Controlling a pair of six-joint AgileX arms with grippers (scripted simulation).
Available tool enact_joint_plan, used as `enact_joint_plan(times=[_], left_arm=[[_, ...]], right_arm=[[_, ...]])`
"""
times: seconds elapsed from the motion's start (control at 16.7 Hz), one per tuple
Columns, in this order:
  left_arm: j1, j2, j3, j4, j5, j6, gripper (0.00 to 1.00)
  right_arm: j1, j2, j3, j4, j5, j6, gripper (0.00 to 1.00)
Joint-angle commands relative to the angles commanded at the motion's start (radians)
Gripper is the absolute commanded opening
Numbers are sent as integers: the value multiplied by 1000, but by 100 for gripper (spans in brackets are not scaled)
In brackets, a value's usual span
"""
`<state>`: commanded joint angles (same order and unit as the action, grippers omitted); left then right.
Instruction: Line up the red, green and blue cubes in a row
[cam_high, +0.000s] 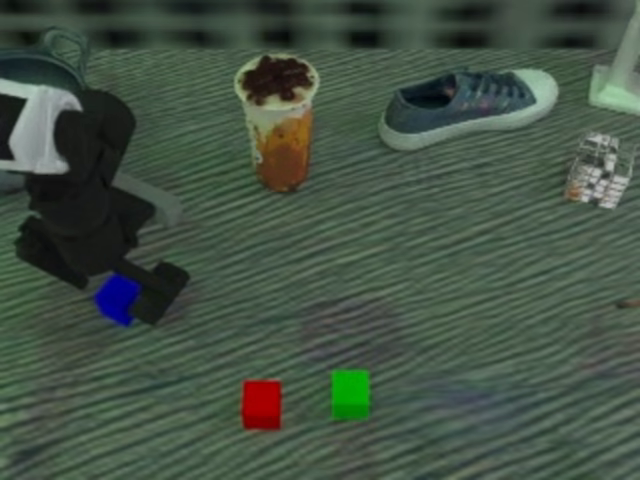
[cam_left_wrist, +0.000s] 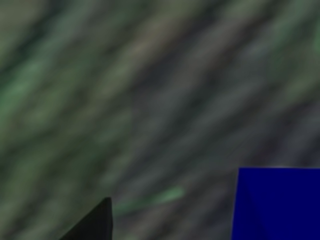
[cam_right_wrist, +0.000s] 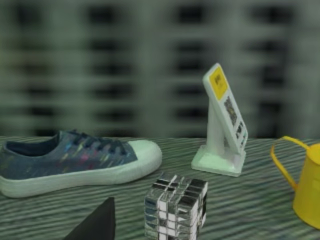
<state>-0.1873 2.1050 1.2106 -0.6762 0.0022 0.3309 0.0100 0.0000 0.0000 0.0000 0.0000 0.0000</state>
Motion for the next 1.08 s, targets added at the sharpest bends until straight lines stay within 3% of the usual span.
enact_joint_plan(times=[0.18,0.96,1.08], left_arm=[[0,0,0,0,0,0,100],[0,0,0,0,0,0,2],[0,0,0,0,0,0,0]], right_arm=[[0,0,0,0,0,0,100],[0,0,0,0,0,0,100],[0,0,0,0,0,0,100]])
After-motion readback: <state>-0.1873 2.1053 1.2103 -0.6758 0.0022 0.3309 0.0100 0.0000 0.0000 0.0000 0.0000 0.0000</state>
